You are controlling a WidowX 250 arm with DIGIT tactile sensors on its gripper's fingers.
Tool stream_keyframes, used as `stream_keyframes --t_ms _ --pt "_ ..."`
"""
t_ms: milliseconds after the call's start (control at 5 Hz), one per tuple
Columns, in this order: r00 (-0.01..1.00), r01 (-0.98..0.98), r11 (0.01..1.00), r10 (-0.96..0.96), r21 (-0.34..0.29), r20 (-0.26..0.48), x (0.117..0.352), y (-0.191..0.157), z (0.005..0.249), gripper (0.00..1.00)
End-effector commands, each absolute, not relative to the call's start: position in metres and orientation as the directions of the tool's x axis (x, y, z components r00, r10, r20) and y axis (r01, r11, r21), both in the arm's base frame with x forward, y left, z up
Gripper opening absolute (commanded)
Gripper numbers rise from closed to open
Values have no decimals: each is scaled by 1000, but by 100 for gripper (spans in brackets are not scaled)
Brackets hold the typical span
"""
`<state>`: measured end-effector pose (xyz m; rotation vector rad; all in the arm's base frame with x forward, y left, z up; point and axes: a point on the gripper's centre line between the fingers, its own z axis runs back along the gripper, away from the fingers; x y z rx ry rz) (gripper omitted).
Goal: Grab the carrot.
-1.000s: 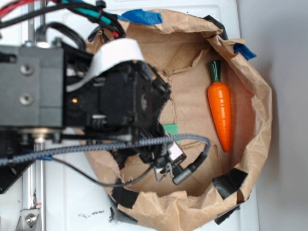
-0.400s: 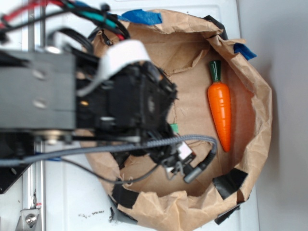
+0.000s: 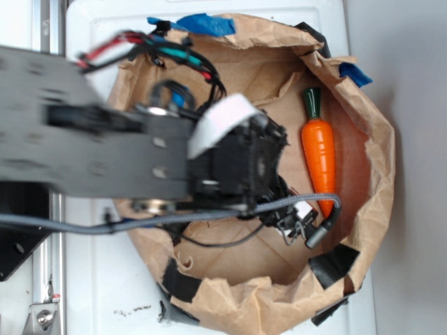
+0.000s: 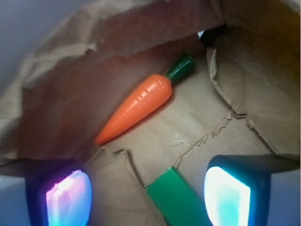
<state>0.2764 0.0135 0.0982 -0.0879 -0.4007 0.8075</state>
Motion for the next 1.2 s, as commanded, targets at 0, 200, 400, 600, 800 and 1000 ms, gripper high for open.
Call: stream_keyframes --t_ms 0,200,400,600,800,1000 --pt "552 -722 642 759 -257 347 294 29 91 100" --pt "535 -732 630 767 -258 355 298 29 87 100" --pt "511 -740 618 774 -267 375 298 31 84 100" --pt "475 -739 606 779 -295 410 307 31 87 100" --pt "446 -739 594 785 -318 430 316 31 88 100" --pt "416 -745 582 787 -325 455 324 31 85 100"
